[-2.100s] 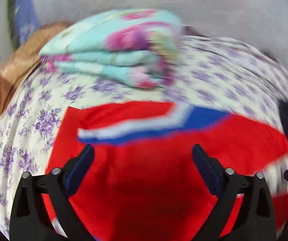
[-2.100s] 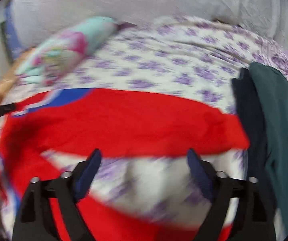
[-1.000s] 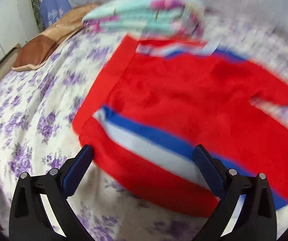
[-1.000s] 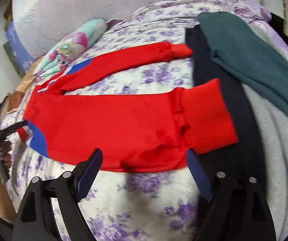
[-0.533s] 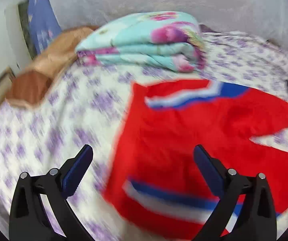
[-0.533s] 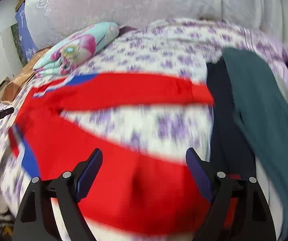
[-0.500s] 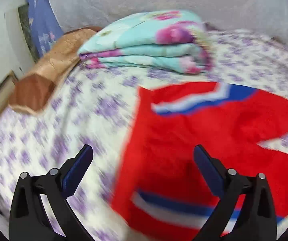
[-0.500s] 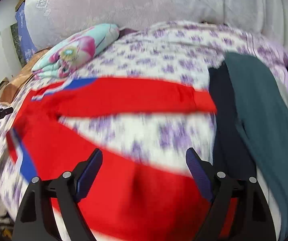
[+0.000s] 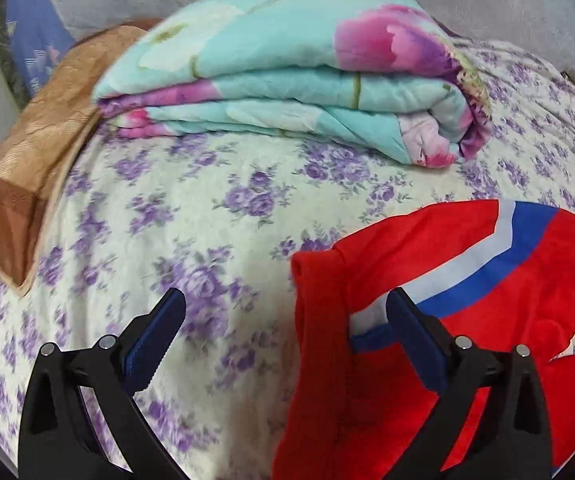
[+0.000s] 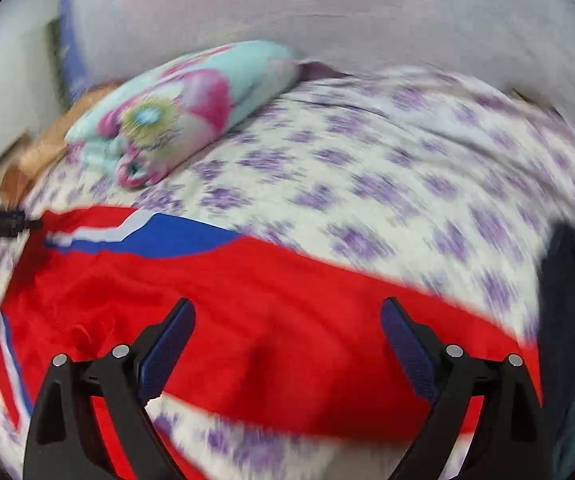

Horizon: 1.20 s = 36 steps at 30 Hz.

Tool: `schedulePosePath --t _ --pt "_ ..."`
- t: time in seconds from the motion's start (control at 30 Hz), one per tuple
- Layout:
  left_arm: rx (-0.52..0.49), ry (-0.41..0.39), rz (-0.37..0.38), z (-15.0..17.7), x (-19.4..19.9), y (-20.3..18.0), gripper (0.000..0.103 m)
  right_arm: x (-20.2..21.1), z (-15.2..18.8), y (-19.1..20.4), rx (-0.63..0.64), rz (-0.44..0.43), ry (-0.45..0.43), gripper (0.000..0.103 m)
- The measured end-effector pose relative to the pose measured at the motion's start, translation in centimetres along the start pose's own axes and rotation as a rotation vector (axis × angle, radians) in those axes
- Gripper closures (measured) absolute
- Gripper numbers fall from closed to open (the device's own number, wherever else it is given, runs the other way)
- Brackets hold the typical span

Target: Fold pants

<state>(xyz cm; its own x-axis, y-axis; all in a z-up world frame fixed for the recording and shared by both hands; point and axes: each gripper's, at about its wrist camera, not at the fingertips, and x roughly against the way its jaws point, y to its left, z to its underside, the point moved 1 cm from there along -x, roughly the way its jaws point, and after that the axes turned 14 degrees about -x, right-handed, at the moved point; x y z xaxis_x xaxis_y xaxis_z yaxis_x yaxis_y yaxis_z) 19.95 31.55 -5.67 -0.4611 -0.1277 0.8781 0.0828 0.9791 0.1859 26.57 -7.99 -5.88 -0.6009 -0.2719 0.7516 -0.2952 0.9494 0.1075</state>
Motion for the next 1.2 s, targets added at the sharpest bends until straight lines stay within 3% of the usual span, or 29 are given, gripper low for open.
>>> schedulePosePath --t 0.1,0.23,0.27,0.3,0.33,0.37,0.4,0.43,0.47,0.5,0.63,0.73,0.83,0.9,1.0,1.13,1.2 --pt "-0.037 0.052 0.021 -1.0 -1.9 0.1 0.005 -3.3 -1.9 1.7 0.086 0.055 0.018 0.009" --pt "-0.060 0.062 0.051 -1.8 -3.5 0.4 0.006 -7.5 -3.4 2.5 0.119 -0.004 0.106 0.009" --pt "-0.061 0.065 0.063 -1.9 -3.8 0.5 0.018 -8.5 -3.5 2.7 0.130 -0.026 0.126 0.009" --pt "-0.064 0.072 0.099 -1.9 -4.4 0.5 0.040 -9.2 -3.4 2.8 0.143 -0.043 0.147 0.009" --pt "-0.062 0.078 0.140 -1.8 -4.7 0.4 0.049 -9.9 -3.3 2.9 0.158 -0.048 0.171 0.012" --pt "-0.056 0.071 0.177 -1.8 -4.8 0.3 0.067 -10.6 -3.0 3.2 0.170 -0.055 0.194 0.024" --pt "-0.071 0.050 0.194 -1.7 -4.5 -0.1 0.072 -11.0 -2.6 3.4 0.177 -0.089 0.221 0.032" --pt "-0.104 0.036 0.168 -1.8 -4.2 -0.6 0.074 -10.9 -2.4 3.5 0.171 -0.108 0.218 0.048" --pt "-0.138 0.028 0.146 -1.8 -3.8 -1.2 0.079 -10.3 -2.5 3.7 0.160 -0.136 0.213 0.086" --pt "-0.163 0.019 0.136 -1.8 -3.4 -1.6 0.083 -9.8 -2.6 3.7 0.145 -0.179 0.235 0.100" --pt "-0.145 -0.043 0.141 -1.8 0.3 -1.4 0.085 -4.3 -3.1 3.8 0.115 -0.242 0.165 0.100" --pt "-0.158 -0.141 0.158 -0.7 6.0 -1.1 0.085 3.1 -2.4 3.6 0.126 -0.322 0.093 0.100" --pt "-0.176 -0.219 0.185 1.9 10.7 -1.5 0.085 10.5 1.0 3.9 0.165 -0.414 0.057 0.100" --pt "-0.199 -0.248 0.193 4.5 13.0 -2.2 0.085 13.3 4.5 4.4 0.166 -0.470 0.081 0.100" --pt "-0.195 -0.241 0.205 8.6 14.3 -3.1 0.083 13.9 10.5 6.2 0.187 -0.495 0.163 0.100" --pt "-0.159 -0.145 0.218 13.3 12.0 -3.5 0.075 10.6 17.2 8.3 0.207 -0.458 0.306 0.098" --pt "-0.129 -0.081 0.212 15.3 10.7 -3.6 0.063 9.3 19.5 9.0 0.227 -0.401 0.340 0.094"
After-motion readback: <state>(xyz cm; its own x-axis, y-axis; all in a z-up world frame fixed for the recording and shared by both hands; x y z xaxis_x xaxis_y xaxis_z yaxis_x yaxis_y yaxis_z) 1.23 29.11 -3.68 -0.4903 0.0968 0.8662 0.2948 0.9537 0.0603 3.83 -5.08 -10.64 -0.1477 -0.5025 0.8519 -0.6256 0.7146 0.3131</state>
